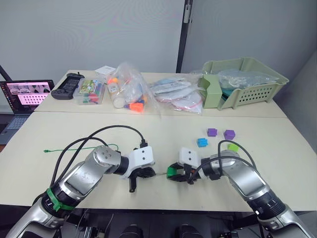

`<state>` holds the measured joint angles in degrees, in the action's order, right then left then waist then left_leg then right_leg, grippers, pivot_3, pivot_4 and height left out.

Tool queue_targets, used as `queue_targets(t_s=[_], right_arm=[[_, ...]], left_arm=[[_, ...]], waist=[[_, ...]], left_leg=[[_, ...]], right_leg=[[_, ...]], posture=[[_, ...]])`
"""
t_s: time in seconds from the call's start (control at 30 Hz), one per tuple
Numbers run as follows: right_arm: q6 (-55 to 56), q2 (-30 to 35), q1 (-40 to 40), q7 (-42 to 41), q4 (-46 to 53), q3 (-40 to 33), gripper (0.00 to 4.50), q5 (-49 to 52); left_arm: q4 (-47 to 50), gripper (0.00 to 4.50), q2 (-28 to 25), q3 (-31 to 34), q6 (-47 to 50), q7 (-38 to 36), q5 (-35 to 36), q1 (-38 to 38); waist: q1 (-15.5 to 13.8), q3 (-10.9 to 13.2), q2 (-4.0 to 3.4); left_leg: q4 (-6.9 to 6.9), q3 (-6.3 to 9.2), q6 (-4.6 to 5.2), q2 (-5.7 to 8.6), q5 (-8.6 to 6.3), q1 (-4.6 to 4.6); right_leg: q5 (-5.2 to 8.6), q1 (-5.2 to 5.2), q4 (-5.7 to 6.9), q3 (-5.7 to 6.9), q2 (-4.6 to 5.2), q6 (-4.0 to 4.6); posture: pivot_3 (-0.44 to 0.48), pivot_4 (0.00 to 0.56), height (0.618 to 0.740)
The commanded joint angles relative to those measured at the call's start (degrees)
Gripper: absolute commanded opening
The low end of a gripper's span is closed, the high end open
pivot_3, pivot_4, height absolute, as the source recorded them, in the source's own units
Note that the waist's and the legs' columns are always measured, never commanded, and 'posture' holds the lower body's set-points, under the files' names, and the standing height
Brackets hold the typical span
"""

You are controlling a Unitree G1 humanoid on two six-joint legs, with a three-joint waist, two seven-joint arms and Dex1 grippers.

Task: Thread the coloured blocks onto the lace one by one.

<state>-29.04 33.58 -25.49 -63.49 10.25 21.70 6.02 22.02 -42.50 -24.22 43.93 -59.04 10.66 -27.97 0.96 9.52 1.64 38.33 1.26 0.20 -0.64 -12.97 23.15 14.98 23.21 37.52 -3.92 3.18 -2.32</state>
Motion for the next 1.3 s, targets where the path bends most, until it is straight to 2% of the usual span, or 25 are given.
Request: queue_targets(t_s=[0.03, 0.53, 0.87, 1.3], right_arm=[[0.5, 0.3, 1.6, -0.6, -1.8, 0.6, 1.19, 0.7], [0.8, 0.5, 2.1, -0.4, -2.1, 0.8, 1.19, 1.3], [4.9, -0.2, 5.0, -0.9, -6.6, -0.5, 1.19, 2.4], [5.3, 0.8, 4.0, -1.3, -5.8, 1.1, 1.19, 1.7]], left_arm=[[2.2, 0.00, -0.2, 1.7, -0.7, 0.2, 0.8, 0.1], [2.1, 0.00, 0.5, 2.3, -2.0, 0.2, 1.4, 0.1], [1.5, 0.00, 0.6, 2.7, -2.5, 0.5, 1.5, -0.1], [1.4, 0.00, 1.3, 2.9, -2.4, -0.2, 1.9, -1.7]], waist=[[0.0, 0.0, 0.00], [-0.1, 0.0, 0.00], [-0.2, 0.0, 0.01], [-0.2, 0.0, 0.00]], left_leg=[[0.00, 0.00, 0.00, 0.00, 0.00, 0.00], [0.00, 0.00, 0.00, 0.00, 0.00, -0.01], [0.00, 0.00, 0.00, 0.00, 0.00, -0.02], [0.00, -0.01, 0.00, -0.01, 0.00, -0.03]], right_leg=[[0.00, -0.01, 0.00, 0.00, 0.00, 0.00], [0.00, -0.03, -0.02, 0.00, 0.00, 0.00], [0.00, -0.09, -0.10, 0.01, 0.00, 0.00], [0.00, -0.12, -0.16, 0.02, -0.01, 0.00]], posture=[[0.000, 0.150, 0.740], [0.000, 0.150, 0.740], [0.000, 0.150, 0.740], [0.000, 0.150, 0.740]])
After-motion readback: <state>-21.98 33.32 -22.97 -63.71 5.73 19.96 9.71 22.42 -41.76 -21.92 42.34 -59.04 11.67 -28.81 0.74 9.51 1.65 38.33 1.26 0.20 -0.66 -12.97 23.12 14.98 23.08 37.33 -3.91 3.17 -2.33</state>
